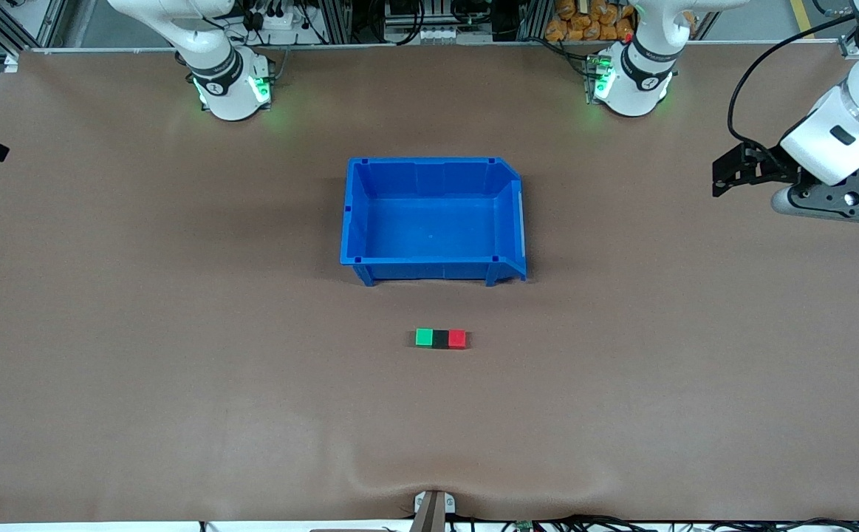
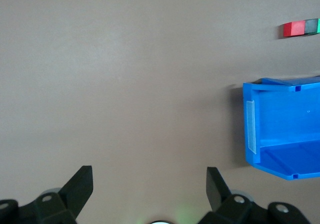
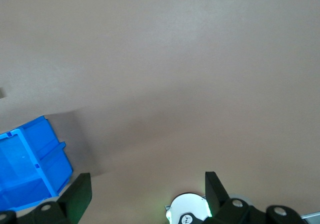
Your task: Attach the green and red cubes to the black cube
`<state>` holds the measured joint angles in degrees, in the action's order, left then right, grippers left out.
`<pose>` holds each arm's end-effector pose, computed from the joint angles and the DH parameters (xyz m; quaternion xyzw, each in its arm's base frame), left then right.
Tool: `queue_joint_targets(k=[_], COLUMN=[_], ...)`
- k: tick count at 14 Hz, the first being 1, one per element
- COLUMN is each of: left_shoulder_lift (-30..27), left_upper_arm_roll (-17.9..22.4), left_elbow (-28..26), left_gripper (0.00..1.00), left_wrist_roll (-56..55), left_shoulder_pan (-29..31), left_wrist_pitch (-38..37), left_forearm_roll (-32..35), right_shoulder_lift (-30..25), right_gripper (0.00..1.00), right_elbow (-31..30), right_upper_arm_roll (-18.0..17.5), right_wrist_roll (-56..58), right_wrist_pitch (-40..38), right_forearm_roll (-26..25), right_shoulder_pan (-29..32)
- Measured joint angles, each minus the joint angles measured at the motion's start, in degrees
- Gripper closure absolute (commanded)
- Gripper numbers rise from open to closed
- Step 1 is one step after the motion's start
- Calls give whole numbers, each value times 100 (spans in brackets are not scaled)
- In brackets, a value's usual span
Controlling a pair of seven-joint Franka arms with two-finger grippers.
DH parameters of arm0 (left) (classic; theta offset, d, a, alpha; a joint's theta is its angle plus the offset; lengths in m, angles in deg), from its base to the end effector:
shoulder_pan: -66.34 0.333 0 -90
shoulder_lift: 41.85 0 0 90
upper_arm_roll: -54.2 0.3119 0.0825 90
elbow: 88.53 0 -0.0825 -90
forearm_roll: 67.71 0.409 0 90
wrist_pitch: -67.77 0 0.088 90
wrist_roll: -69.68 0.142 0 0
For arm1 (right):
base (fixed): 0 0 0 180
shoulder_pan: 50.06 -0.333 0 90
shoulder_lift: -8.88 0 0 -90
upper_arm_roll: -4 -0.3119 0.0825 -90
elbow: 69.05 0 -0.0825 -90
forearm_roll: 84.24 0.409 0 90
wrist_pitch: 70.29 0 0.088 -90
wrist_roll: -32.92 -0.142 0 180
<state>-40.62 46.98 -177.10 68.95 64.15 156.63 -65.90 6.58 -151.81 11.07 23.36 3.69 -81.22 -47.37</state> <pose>0.5765 -0.0902 0.5837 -0.9970 0.0755 0.0068 0.0151 0.5246 -0.0832 0.6462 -0.9848 0.1615 0.0566 0.0283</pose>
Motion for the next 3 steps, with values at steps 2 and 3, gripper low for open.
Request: queue_joint_targets(k=[2, 3], left_shoulder_lift=[1, 1], left_upper_arm_roll=[11, 14], left_elbow=[-1, -1], left_gripper=[0, 0], left_wrist_roll=[0, 0], left_shoulder_pan=[4, 11], left_wrist_pitch=[-19, -21], left_forearm_roll=[0, 0], right_shoulder_lift=[-81, -92], right_gripper=[0, 0], right_elbow=[-63, -78], right_upper_arm_roll=[-156, -175], right_wrist_roll=[-1, -1], right_wrist_pitch=[20, 31], right_forearm_roll=[-59, -73], right_shoulder_pan=[94, 95])
